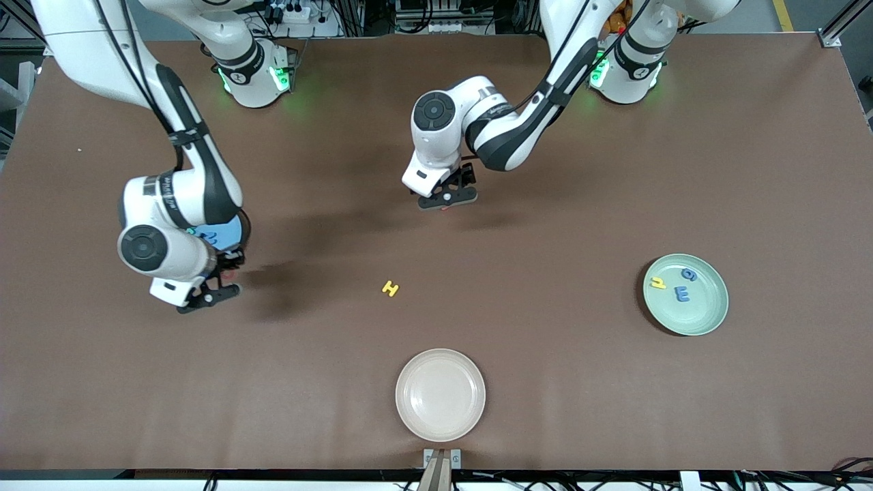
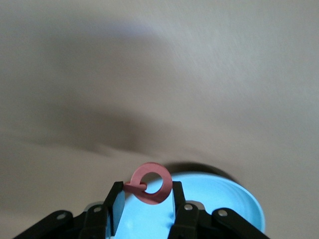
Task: Sort uppercase to blue plate, lowercase to green plate
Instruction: 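Carry the o to the blue plate while the left gripper lowers onto the m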
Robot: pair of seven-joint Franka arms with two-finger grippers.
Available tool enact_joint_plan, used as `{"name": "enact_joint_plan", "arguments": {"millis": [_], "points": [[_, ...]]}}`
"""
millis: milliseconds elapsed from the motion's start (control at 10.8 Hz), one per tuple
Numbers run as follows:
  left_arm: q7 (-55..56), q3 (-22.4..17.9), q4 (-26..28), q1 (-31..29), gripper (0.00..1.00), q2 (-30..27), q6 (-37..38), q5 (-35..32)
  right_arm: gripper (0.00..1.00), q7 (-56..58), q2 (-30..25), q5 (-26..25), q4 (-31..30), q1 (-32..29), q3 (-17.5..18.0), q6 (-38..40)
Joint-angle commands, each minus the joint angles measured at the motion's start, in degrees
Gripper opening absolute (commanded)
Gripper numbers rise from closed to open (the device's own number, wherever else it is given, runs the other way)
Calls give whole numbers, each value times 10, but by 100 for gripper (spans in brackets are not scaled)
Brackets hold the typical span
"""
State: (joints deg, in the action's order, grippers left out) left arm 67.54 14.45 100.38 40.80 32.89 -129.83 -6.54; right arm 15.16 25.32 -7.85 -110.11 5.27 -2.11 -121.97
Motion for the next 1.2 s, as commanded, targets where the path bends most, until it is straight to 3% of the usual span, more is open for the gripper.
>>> {"name": "enact_joint_plan", "arguments": {"millis": [0,185,278,463,925,1110], "points": [[22,-7,-10,7,100,15,-20,-43,45,81,-31,19,-48,-16,-29,1],[22,-7,7,6,99,20,-32,-82,45,87,-35,23,-83,-18,-40,12],[22,-6,24,4,98,19,-57,-88,45,89,-35,57,-98,-22,-41,21],[22,-6,39,4,94,21,-82,-88,45,95,-35,74,-120,-22,-49,40],[22,-6,69,3,86,26,-111,-88,46,90,-28,121,-130,-19,-61,74],[22,-6,69,3,81,32,-113,-88,53,90,-27,123,-132,-20,-62,78]]}}
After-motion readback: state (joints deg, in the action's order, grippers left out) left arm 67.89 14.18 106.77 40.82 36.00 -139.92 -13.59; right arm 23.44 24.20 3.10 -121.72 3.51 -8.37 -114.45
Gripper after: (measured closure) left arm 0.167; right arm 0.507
